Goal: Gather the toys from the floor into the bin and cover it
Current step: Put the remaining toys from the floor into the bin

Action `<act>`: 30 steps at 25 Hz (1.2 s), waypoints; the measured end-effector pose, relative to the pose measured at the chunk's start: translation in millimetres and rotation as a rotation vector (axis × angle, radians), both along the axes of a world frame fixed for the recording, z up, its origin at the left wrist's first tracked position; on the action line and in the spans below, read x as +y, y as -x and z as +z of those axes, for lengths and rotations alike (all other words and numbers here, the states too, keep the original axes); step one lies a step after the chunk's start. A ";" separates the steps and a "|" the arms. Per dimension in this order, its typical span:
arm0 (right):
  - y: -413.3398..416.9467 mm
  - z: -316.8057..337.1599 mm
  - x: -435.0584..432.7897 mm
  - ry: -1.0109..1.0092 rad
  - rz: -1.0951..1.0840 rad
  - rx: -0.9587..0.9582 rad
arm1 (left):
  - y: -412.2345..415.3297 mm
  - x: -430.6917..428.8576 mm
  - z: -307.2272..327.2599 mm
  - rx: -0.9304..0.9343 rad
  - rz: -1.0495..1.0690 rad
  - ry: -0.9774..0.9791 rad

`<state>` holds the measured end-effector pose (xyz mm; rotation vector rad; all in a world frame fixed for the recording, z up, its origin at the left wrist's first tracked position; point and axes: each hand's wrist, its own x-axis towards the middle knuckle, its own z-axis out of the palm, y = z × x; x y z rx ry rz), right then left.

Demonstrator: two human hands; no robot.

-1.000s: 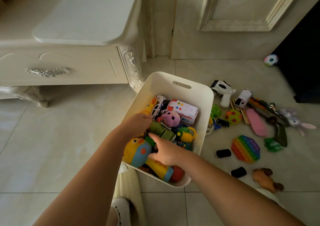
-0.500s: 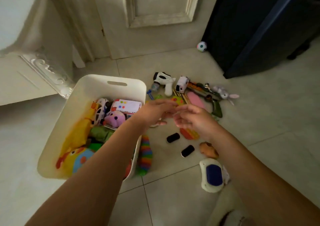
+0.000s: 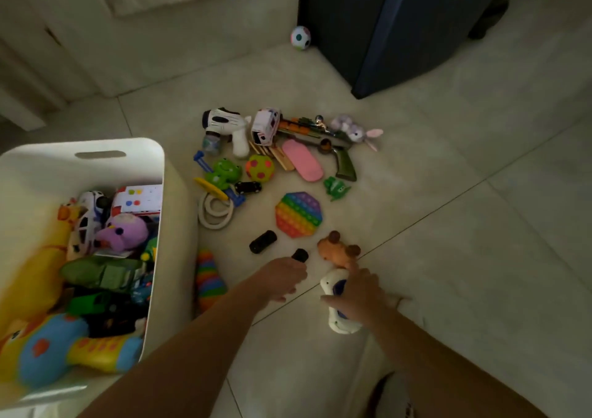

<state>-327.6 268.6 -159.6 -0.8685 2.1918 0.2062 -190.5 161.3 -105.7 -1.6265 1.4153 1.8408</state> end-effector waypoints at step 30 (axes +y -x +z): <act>-63.1 42.0 -82.0 0.370 -0.800 -1.221 | -78.9 -19.4 15.4 0.220 0.616 0.158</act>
